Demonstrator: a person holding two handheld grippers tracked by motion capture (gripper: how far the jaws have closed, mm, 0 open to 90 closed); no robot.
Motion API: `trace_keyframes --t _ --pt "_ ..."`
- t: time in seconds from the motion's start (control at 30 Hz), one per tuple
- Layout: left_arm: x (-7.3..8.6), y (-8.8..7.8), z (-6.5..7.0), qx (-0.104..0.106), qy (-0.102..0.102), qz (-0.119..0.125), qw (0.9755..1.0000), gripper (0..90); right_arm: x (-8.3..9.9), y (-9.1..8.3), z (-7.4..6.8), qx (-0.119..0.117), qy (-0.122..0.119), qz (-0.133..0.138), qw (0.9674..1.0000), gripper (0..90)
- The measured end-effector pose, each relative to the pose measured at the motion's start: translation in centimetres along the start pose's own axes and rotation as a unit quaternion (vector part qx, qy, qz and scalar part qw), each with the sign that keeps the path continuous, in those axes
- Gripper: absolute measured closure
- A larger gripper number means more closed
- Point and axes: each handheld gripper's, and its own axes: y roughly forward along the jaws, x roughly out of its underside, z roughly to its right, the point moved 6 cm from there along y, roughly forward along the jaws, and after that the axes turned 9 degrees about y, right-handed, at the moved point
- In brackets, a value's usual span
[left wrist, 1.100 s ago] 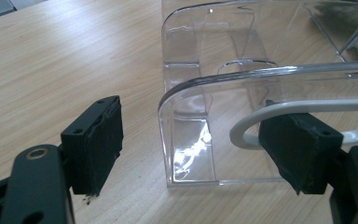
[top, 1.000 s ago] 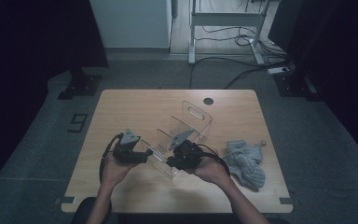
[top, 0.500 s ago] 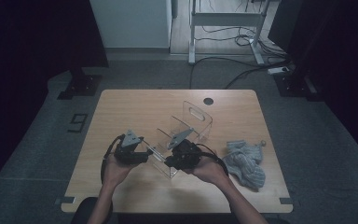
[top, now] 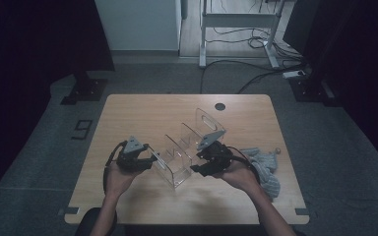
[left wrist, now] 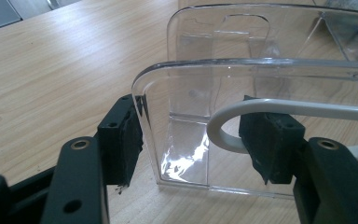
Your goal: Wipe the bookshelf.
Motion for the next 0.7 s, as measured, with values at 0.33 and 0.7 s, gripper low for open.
trace_keyframes --t 0.33,0.7 --pt "0.1 0.1 -0.1 0.004 -0.014 0.004 0.9999 40.5 3.9 -2.1 5.0 0.055 0.064 -0.009 0.9964 37.3" --pt "0.2 0.2 -0.1 -0.002 -0.026 0.009 0.9996 42.6 9.1 -3.6 10.2 0.126 0.123 -0.03 0.9838 36.0"
